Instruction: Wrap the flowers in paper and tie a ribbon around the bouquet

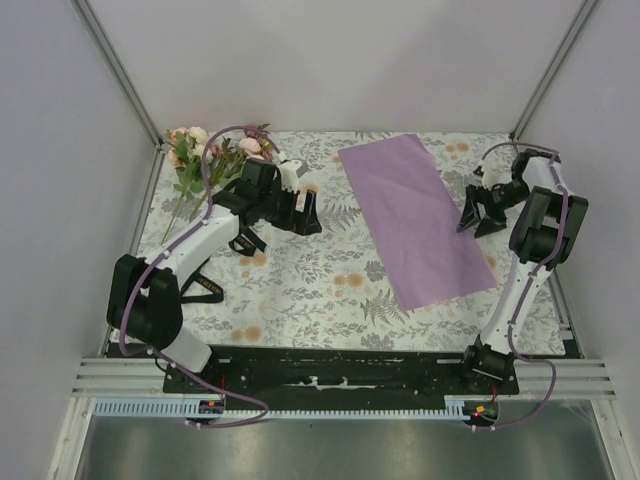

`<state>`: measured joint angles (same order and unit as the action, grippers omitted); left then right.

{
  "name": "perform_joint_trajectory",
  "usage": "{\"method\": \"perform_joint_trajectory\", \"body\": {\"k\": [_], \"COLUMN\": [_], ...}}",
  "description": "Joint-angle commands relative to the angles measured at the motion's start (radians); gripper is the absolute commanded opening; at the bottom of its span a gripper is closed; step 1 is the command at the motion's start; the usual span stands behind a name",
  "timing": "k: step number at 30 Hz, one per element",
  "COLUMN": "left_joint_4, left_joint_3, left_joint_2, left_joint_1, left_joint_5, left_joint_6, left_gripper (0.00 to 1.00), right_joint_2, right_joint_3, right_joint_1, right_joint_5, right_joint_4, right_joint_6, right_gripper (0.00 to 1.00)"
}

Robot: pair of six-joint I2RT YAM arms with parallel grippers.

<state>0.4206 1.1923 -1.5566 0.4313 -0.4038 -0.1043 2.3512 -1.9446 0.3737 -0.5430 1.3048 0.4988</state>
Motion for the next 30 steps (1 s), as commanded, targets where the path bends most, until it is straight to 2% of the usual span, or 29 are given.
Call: {"method": "perform_joint_trajectory", "body": {"k": [1,5,8,10,13,17,21,23,26,27,30], "left_joint_4": [-0.058,-0.129,-0.172,-0.161,-0.192,-0.285,-0.550,-0.685,-0.851,-1.026,-1.199], "left_joint_3": [-0.023,-0.077,-0.147,-0.207,-0.344,-0.550,-0.772,-0.848,-0.922,-0.959,-0.971], "left_joint_2": [-0.028,-0.013,0.044,0.099,0.206,0.390,0.571,0.596,0.564,0.471,0.370], "left_joint_1": [-0.014,-0.008,0.042,0.125,0.260,0.371,0.524,0.595,0.684,0.763,0.797], "left_joint_5": [-0.067,-0.138,-0.153,-0.106,0.009,0.129,0.301,0.367,0.457,0.529,0.562], "left_joint_6": [-0.054,-0.006,0.179,0.349,0.558,0.757,0.989,1.064,1.112,1.129,1.153], "left_gripper": [0.98,0.98,0.90,0.86,0.82,0.72,0.63,0.62,0.61,0.62,0.58], "right_joint_2": [-0.042,-0.122,-0.191,-0.225,-0.291,-0.437,-0.526,-0.556,-0.564,-0.525,-0.484], "right_joint_3": [0.119,0.300,0.474,0.557,0.627,0.723,0.829,0.872,0.908,0.903,0.909], "right_joint_1": [-0.108,-0.202,-0.251,-0.259,-0.269,-0.271,-0.283,-0.292,-0.305,-0.321,-0.328], "right_joint_5": [-0.184,-0.339,-0.454,-0.491,-0.454,-0.440,-0.475,-0.485,-0.503,-0.493,-0.474], "right_joint_4": [0.123,0.053,-0.125,-0.232,-0.332,-0.436,-0.544,-0.597,-0.660,-0.682,-0.691], "right_joint_6": [0.004,-0.104,-0.242,-0.336,-0.368,-0.413,-0.486,-0.497,-0.560,-0.562,-0.556], "right_gripper": [0.81,0.79,0.78,0.74,0.65,0.54,0.53,0.53,0.47,0.43,0.40]}}
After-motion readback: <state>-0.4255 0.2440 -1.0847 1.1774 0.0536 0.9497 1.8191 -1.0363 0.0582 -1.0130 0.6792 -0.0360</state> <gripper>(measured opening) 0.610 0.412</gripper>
